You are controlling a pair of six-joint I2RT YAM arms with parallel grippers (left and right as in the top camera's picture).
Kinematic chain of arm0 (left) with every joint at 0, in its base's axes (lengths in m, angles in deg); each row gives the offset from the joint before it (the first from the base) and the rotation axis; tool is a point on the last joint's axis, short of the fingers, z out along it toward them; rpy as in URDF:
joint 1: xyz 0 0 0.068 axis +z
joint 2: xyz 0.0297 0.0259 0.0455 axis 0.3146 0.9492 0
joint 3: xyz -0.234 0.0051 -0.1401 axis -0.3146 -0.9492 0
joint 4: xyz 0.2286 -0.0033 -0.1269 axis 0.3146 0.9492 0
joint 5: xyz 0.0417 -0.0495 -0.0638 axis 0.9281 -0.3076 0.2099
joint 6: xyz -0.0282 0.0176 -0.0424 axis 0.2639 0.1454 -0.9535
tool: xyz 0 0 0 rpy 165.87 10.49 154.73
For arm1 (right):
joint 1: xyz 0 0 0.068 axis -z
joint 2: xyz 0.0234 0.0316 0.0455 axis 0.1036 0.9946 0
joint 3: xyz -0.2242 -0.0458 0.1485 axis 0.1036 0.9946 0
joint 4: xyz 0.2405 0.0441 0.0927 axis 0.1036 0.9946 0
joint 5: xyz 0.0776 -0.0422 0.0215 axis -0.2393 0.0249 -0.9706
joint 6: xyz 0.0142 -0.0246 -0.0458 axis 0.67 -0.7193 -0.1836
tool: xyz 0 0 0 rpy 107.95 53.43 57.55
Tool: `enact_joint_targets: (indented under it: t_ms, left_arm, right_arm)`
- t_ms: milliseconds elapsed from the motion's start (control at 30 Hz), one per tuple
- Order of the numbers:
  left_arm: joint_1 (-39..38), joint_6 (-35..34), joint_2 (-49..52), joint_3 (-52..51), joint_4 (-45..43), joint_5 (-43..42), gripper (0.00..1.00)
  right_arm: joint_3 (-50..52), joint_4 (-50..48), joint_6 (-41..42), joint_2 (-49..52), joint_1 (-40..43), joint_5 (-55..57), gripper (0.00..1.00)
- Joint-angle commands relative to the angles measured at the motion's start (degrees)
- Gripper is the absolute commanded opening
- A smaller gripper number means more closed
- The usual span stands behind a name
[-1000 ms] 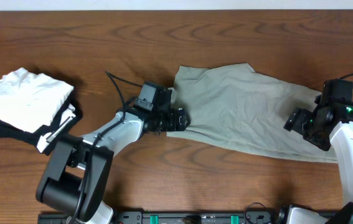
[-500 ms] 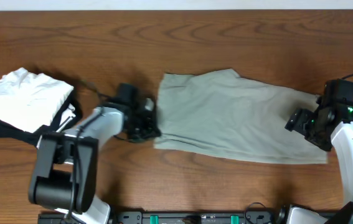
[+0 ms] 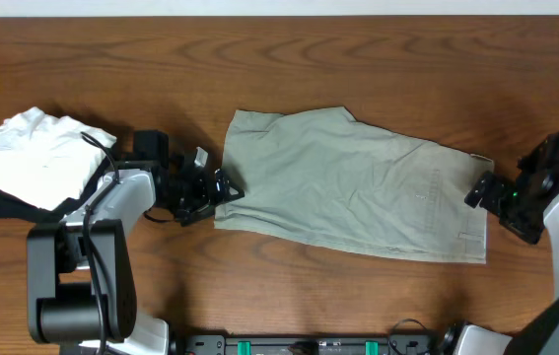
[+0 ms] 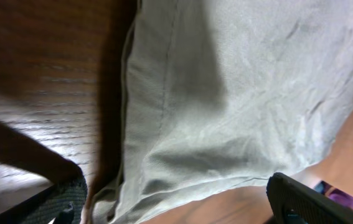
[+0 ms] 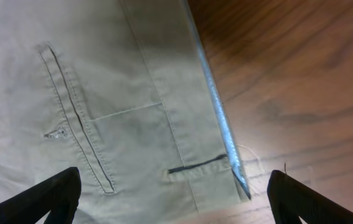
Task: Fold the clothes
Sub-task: 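Grasp the shorts' left edge with the left gripper and stretch them flat, then lift the shorts' right end with the right gripper and fold leftward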
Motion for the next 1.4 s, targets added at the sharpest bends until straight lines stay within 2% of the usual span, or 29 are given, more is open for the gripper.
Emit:
enact_joint_targets:
  t_ms: [0,233,467,667,733,833,1067,1200,1233,1367]
  left_arm:
    - [0.2,2.23,-4.42,-0.42,0.22,3.48,0.95]
    - [0.2,2.23,-13.68,-0.42,1.92,3.72,0.95]
    - [0.2,2.23,-18.12,-0.42,3.89,3.69,0.95]
    - [0.2,2.23,-18.51,-0.42,5.14,3.69,0.95]
    - [0.2,2.21,-18.51,-0.42,5.35,3.67,0.95]
    - [0.2,2.23,-18.51,-0.42,5.7,3.67,0.95]
    - [0.2,2.21,-18.58,-0.42,6.43,3.65,0.95]
    - [0.2,2.19,-19.41,-0.42,6.49,3.65,0.95]
    - [0.2,2.19,-19.85,-0.42,6.49,3.65,0.95]
    - [0.2,2.19,-22.51,-0.42,6.47,3.67,0.95]
  right_arm:
    - [0.37,-0.66,-3.65,4.57,2.86,-5.44,0.94]
    - [0.37,-3.65,-5.18,11.78,7.5,-5.38,0.93]
    - [0.37,-6.49,-9.99,17.75,8.22,-12.57,0.92]
    - [0.37,-8.83,-12.15,24.7,8.11,-17.92,0.8]
    - [0.37,-9.57,-12.09,26.6,8.04,-19.41,0.74]
    - [0.37,-10.27,-12.09,27.76,8.04,-20.22,0.58]
    - [0.37,-12.28,-12.04,27.58,8.07,-20.22,0.3]
    - [-0.07,-12.92,-12.02,26.49,8.07,-20.2,0.05]
    - [-0.37,-12.85,-11.76,25.94,8.07,-20.15,0.01]
    - [-1.77,-12.35,-9.53,21.51,8.09,-19.06,0.01]
